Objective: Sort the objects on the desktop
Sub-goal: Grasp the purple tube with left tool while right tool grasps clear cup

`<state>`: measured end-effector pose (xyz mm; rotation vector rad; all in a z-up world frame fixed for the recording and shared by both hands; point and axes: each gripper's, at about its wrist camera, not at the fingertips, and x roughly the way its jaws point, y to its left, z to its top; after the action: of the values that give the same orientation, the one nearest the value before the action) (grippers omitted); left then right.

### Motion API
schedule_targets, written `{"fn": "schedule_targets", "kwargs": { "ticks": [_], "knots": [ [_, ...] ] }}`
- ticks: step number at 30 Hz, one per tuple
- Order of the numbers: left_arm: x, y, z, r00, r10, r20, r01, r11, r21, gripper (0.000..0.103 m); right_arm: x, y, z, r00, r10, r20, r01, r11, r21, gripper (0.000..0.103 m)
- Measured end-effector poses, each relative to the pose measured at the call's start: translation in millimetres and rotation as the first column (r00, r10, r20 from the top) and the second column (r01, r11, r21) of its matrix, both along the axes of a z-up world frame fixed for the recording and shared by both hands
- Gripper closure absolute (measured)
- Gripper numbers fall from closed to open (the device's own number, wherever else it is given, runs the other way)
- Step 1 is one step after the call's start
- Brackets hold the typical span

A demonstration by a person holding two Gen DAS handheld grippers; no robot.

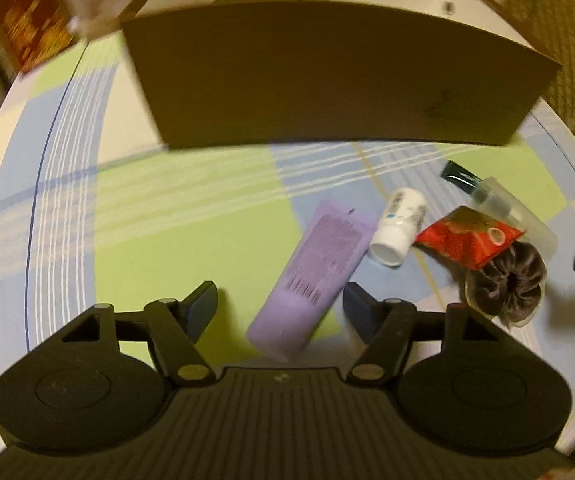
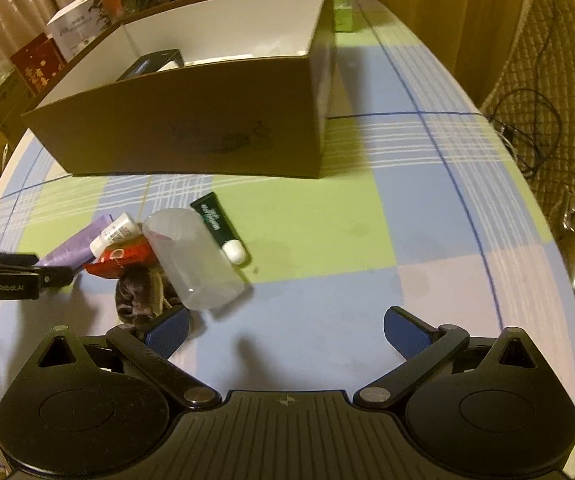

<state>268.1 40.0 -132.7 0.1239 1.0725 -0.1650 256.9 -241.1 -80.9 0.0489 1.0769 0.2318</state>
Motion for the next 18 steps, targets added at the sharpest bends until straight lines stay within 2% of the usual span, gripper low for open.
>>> {"fn": "schedule_targets", "kwargs": {
  "ticks": [3,7,14,15,16,18],
  "knots": [
    [6,-10,-2,0.996,-0.092,0.014,0.092,0.995,0.046,0.044,2,6,-1,1.0,0.016,0.002,-0.016,1.0,-0.001,0.002],
    [10,-16,-6,0.987,-0.16,-0.004,0.16,0.987,0.029,0.071,1,7,-1,1.0,0.023,0.008,-0.023,1.0,0.005,0.002],
    [4,10,-6,0.999,-0.033,-0.004,0.033,0.999,-0.007,0.073,1,11,-3,0.996,0.066,0.055,-0.066,0.998,0.001,0.003],
    [2,16,-6,1.0,-0.015,-0.009,0.015,1.0,-0.011,0.073,1,13,-3,0.994,0.081,0.067,-0.081,0.997,-0.003,0.005],
    [0,22,-6,1.0,0.002,-0.012,-0.002,1.0,-0.017,0.073,1,17,-2,0.991,0.104,0.086,-0.104,0.995,-0.007,0.014],
    [-6,33,-5,0.999,0.032,-0.018,-0.032,0.999,-0.025,0.073,4,23,-3,0.983,0.15,0.11,-0.15,0.989,-0.01,0.024]
  ]
}}
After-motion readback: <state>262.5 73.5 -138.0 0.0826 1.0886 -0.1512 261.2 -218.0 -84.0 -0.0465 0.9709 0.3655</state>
